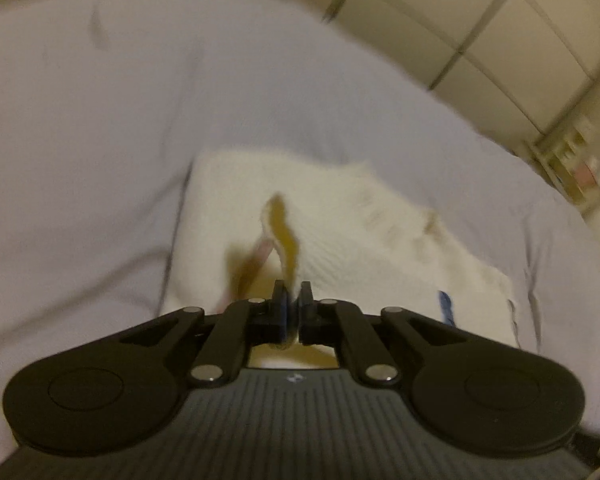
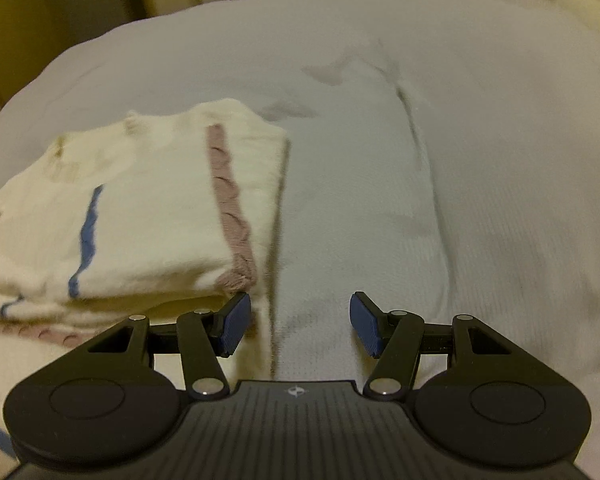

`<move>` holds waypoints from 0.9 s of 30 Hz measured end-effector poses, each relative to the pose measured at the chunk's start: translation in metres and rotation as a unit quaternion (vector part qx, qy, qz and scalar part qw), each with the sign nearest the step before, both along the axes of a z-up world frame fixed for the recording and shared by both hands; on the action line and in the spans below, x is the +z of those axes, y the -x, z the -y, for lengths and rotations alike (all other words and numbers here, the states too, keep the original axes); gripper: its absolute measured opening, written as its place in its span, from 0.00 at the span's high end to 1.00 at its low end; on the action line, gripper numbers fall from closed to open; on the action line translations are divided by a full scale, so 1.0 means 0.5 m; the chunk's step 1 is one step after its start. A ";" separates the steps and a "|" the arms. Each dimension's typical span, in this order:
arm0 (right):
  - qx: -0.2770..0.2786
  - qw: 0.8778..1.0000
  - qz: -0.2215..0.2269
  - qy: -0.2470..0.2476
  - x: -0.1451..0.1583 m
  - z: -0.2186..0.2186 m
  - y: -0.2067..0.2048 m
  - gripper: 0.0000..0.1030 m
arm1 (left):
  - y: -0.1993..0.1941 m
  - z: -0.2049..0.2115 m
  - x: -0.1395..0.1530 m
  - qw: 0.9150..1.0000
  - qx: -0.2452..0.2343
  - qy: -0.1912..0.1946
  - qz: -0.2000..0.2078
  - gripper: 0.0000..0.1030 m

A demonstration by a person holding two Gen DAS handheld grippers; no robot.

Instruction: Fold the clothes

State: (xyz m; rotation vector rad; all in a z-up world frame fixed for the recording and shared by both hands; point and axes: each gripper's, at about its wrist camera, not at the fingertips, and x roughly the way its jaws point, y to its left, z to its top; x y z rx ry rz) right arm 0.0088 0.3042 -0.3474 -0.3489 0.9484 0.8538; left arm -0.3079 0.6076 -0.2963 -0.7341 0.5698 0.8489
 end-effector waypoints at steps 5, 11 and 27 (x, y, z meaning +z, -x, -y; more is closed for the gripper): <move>-0.003 1.000 -0.015 0.016 -0.030 -0.012 -0.013 0.44 | -0.024 -0.009 -0.069 0.996 -0.014 0.020 -0.091 0.96; -0.010 1.000 -0.016 0.017 -0.025 -0.008 -0.022 0.44 | -0.014 0.019 -0.029 0.997 -0.004 -0.020 -0.079 0.96; -0.044 0.994 -0.078 -0.054 -0.005 0.018 -0.076 0.44 | 0.019 0.022 0.021 0.995 0.031 -0.017 -0.096 0.89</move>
